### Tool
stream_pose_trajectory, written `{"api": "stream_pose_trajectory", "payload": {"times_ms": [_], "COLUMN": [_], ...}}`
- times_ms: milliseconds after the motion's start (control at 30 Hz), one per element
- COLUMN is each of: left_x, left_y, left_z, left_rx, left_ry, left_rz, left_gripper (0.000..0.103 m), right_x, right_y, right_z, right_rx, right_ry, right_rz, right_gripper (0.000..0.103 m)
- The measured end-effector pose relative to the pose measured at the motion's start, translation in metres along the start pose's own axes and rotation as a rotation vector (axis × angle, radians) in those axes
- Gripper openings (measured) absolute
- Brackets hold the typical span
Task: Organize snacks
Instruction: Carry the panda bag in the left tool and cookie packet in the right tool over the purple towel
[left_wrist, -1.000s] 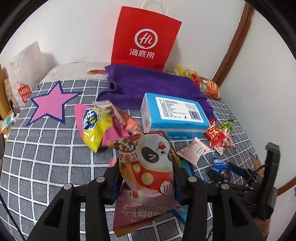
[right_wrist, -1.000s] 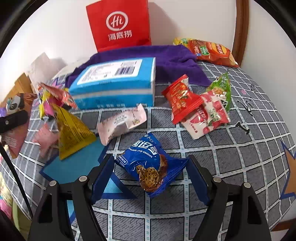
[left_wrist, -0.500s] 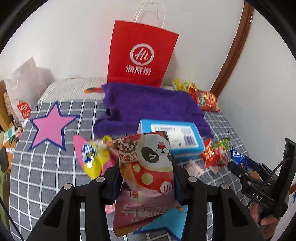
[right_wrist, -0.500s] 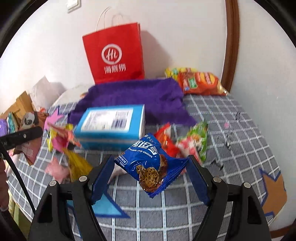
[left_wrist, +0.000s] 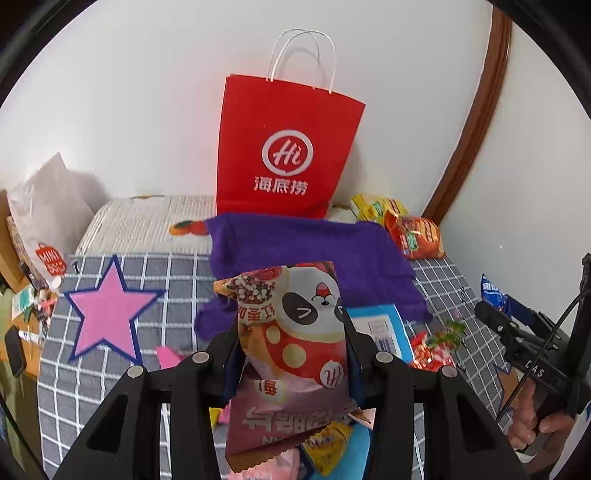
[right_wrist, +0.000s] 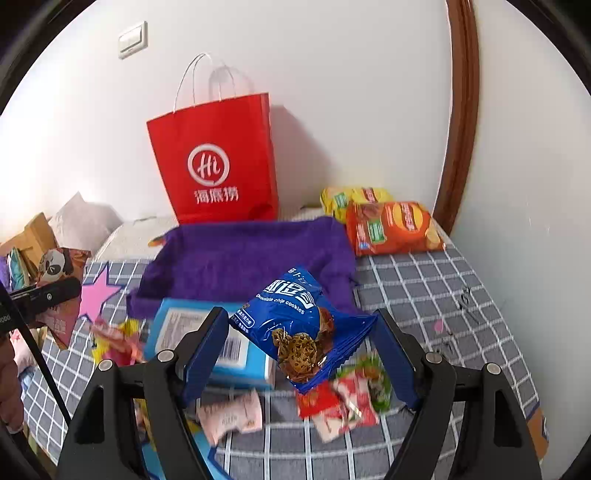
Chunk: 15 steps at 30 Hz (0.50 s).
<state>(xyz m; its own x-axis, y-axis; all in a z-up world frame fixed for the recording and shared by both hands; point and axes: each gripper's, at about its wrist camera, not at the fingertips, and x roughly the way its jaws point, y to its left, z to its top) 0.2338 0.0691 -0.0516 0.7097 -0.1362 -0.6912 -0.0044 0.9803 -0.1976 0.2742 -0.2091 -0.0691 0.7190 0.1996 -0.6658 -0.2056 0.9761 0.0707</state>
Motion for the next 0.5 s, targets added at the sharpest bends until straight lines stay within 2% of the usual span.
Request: {"api": "stream_pose_trajectory", "payload": {"times_ms": [500], "left_x": [0.023], "left_y": [0.003], "left_z": [0.063], "left_rx": [0.045], "left_ry": [-0.046], "left_rz": [0.046], "left_gripper": [0.043], "right_x": [0.042], "right_y": [0.003], "right_z": [0.072], "right_rx": [-0.007], "right_ry": [-0.051], "right_rz": [0.047], "right_gripper": [0.078]}}
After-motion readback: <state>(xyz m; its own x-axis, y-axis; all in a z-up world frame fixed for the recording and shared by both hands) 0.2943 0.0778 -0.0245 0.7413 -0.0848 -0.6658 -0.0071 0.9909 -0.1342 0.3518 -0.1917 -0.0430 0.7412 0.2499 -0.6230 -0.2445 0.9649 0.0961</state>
